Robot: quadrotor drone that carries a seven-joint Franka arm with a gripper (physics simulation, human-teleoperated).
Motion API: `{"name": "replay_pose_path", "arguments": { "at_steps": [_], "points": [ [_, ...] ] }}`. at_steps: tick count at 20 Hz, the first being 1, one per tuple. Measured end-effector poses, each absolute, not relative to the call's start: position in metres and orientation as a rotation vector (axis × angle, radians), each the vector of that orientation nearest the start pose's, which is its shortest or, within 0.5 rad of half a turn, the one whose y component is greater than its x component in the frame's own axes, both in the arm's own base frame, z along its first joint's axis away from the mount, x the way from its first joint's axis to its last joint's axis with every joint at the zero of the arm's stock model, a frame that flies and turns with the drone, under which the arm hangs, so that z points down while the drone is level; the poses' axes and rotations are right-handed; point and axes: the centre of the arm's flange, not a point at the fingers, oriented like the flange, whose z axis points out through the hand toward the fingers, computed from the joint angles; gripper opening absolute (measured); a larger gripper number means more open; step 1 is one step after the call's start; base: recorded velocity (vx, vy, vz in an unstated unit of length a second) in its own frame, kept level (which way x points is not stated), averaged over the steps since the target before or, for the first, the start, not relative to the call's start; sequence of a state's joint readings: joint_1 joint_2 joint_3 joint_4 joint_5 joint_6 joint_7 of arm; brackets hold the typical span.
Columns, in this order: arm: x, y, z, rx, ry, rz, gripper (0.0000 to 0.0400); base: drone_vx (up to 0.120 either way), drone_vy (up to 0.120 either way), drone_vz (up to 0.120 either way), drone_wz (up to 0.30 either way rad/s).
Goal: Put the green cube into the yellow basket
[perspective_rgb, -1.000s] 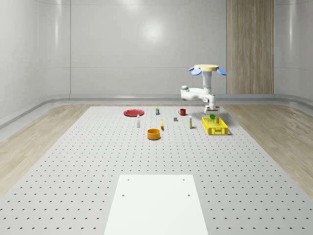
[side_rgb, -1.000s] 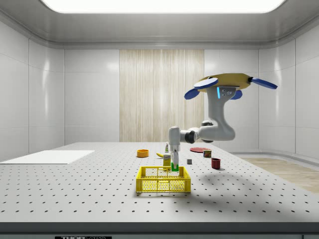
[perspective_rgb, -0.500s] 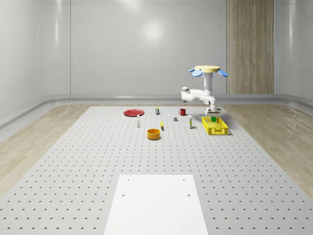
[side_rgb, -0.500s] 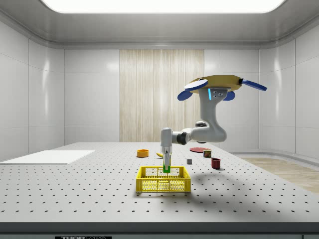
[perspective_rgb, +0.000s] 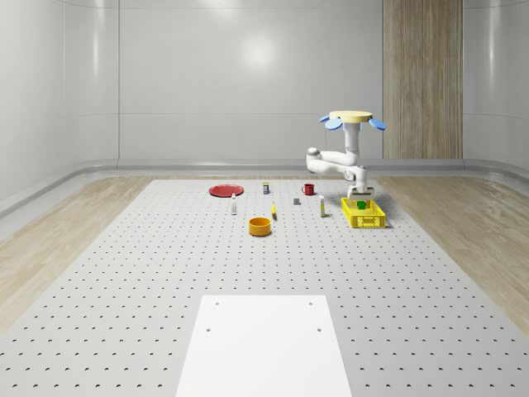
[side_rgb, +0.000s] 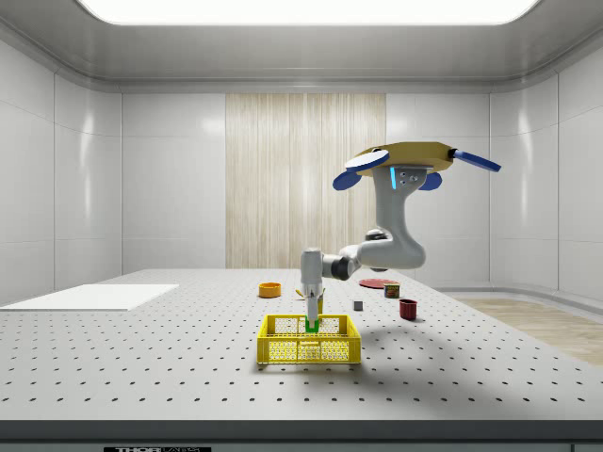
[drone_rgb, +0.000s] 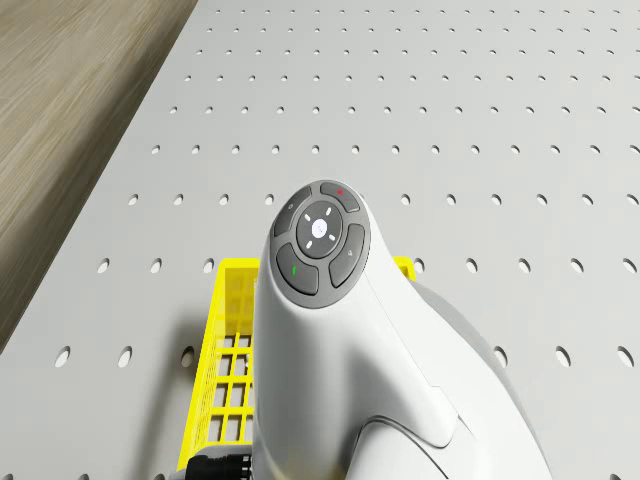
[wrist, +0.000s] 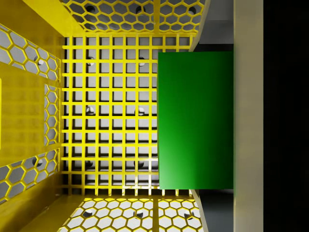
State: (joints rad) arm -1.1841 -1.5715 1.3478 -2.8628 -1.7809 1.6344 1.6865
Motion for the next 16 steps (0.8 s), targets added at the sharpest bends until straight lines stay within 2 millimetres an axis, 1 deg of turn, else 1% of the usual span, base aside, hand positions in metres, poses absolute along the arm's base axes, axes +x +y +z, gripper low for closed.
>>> {"name": "replay_pose_path", "arguments": {
  "at_steps": [6, 8, 10, 13, 16],
  "points": [
    [0.307, 0.0, 0.521, 0.003, -0.004, 0.775, 0.025, 0.0, 0.0, 0.0, 0.0],
    [0.307, 0.0, 0.525, 0.003, -0.004, 0.777, 0.0302, 0.0, 0.0, 0.0, 0.0],
    [0.307, 0.0, 0.527, 0.002, -0.003, 0.78, 0.0341, 0.0, 0.0, 0.0, 0.0],
    [0.307, 0.0, 0.522, 0.002, -0.003, 0.782, 0.0372, 0.0, 0.0, 0.0, 0.0],
    [0.307, 0.0, 0.515, 0.001, -0.002, 0.784, 0.0387, 0.0, 0.0, 0.0, 0.0]
  ]
}}
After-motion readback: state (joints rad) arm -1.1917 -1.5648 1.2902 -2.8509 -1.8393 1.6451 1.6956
